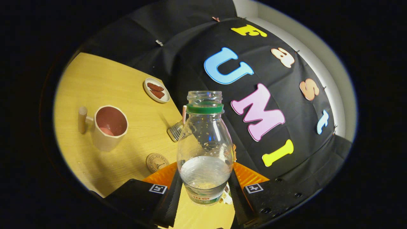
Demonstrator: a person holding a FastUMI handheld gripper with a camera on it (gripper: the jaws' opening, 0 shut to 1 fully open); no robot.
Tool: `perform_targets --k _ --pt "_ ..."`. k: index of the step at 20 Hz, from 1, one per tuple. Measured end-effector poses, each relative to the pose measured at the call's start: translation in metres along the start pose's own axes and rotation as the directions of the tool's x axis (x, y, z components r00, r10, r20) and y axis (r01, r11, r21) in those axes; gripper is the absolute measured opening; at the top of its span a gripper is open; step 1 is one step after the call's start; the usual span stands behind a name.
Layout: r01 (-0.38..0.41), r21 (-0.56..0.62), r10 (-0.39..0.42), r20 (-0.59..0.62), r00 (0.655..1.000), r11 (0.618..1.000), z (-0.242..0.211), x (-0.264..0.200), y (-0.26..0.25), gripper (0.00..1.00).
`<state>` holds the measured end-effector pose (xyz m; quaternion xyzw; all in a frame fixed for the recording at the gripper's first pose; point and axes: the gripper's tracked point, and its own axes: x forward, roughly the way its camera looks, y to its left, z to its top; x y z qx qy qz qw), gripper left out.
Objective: Take the bottle from table, then pour the juice into the cup, finally place the bottle on the coaster
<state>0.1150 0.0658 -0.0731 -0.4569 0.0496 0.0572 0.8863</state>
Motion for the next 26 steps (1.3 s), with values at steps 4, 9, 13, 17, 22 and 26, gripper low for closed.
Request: perform_targets --k 4,9,13,17,22,26 --pt "-0.024 -0.057 0.023 -0.013 1.000 0.998 -0.002 0.005 0.016 0.73" --pt "-0.044 -0.155 0.040 -0.030 0.999 0.987 -0.009 0.011 0.033 0.73" --pt "-0.055 -0.221 0.047 -0.043 0.998 0.974 -0.014 0.013 0.043 0.73" --pt "-0.064 -0.294 0.056 -0.036 0.998 0.954 -0.014 0.019 0.056 0.73" --pt "-0.079 -0.391 0.076 -0.022 0.997 0.917 -0.012 0.028 0.070 0.73" --pt "-0.097 -0.436 0.093 -0.030 0.995 0.895 -0.013 0.035 0.080 0.73"
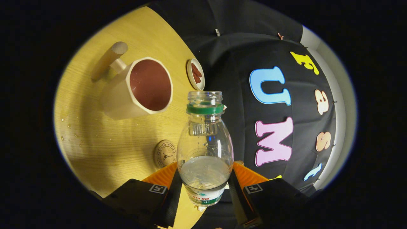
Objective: Take the bottle from table, then pour the juice into the cup, finally place the bottle on the coaster
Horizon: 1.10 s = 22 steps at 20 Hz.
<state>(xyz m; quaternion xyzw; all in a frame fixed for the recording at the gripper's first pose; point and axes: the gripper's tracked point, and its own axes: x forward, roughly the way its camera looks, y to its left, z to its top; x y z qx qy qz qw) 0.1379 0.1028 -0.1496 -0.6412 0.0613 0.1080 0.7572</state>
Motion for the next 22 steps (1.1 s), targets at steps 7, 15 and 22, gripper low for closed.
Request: perform_targets --k 7,15,22 --pt "-0.017 -0.108 0.019 0.015 1.000 0.994 0.006 0.009 0.003 0.73" --pt "-0.027 -0.224 0.038 0.044 0.998 0.974 0.016 0.020 0.008 0.73" --pt "-0.026 -0.292 0.045 0.059 0.997 0.956 0.020 0.027 0.007 0.73"
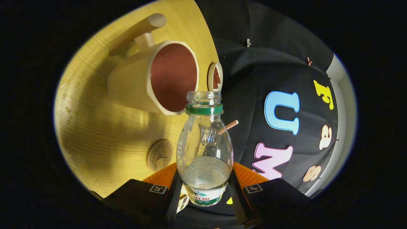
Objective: Take the bottle from table, then pour the juice into the cup, finally place the bottle on the coaster
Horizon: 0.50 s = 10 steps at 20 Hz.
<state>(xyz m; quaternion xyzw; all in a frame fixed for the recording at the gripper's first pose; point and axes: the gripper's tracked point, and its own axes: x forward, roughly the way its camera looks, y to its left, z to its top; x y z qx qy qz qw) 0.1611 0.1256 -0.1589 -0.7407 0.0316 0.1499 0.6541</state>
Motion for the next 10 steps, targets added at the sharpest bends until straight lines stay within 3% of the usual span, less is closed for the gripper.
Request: perform_targets --k 10 --pt "0.002 -0.097 0.001 0.031 1.000 0.995 0.0050 0.0040 -0.0091 0.73"
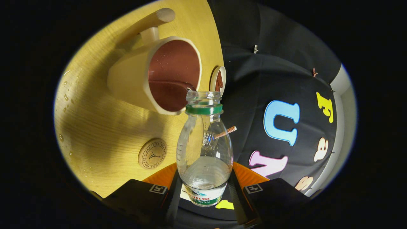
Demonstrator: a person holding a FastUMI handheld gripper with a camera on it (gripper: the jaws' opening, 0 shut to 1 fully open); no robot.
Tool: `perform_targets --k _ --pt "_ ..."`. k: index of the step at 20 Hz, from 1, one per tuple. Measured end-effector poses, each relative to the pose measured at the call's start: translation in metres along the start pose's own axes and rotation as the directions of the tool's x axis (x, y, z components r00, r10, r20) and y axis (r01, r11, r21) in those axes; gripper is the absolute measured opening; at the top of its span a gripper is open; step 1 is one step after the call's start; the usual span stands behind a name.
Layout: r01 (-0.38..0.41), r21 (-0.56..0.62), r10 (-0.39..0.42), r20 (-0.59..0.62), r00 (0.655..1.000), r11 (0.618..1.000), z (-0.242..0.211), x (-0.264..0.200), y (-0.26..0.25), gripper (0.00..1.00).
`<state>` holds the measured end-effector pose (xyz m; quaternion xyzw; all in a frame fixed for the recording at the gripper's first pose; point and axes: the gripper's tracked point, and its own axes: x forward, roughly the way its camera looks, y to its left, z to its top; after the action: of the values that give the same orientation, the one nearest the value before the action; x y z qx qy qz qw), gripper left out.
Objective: Take the bottle from table, then pour the juice into the cup, finally place the bottle on the coaster
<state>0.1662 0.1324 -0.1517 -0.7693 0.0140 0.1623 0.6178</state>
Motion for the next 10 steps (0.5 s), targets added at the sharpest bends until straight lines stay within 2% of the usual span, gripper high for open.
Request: perform_targets --k 10 --pt "-0.023 -0.057 0.024 0.017 1.000 0.998 0.0059 -0.0033 0.0035 0.73"
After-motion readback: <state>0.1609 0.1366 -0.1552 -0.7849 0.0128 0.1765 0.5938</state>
